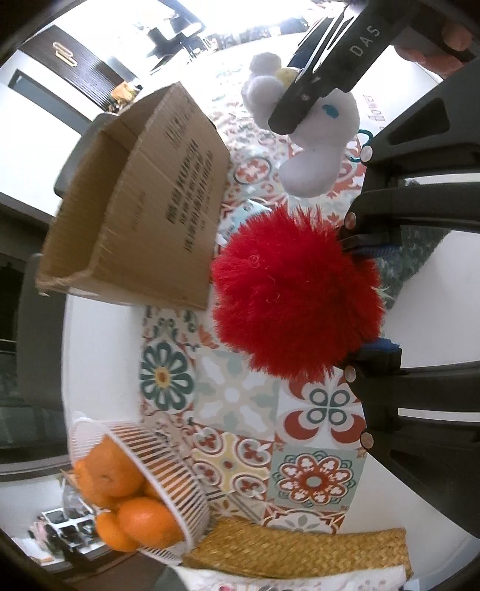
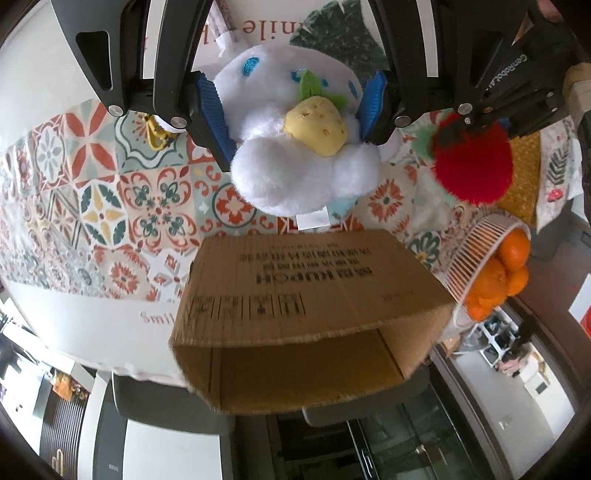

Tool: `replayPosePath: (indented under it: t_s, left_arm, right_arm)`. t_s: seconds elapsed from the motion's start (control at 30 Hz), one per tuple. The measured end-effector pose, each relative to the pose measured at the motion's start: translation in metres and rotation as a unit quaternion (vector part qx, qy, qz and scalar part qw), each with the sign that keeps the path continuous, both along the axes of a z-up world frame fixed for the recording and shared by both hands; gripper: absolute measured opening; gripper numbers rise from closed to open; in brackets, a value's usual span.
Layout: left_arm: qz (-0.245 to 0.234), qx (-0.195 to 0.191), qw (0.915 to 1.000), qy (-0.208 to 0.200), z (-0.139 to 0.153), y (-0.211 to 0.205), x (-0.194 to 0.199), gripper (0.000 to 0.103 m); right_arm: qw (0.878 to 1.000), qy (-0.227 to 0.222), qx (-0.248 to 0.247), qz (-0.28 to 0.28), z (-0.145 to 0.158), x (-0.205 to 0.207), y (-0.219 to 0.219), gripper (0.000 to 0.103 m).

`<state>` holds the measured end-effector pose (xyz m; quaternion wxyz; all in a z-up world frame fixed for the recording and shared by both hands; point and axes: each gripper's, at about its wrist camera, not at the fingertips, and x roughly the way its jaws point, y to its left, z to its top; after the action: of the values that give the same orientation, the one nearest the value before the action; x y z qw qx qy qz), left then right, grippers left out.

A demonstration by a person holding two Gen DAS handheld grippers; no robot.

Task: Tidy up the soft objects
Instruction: 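Close left tool on the red pompom while right tool grasps the white plush bunny, then lift and carry the pompom and plush bunny over the cardboard box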

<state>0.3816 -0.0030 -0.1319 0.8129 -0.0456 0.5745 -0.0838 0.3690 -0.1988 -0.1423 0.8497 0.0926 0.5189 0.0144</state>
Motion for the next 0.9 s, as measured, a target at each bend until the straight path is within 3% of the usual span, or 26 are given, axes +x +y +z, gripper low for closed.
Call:
replayPosePath:
  t_s: [0.9]
  left_arm:
    - [-0.046,-0.028,0.9899,-0.131,0.110,-0.030,0.010,0.033]
  right_arm:
    - [0.991,-0.137,0.012,-0.005,0.103,-0.003,-0.020,0.062]
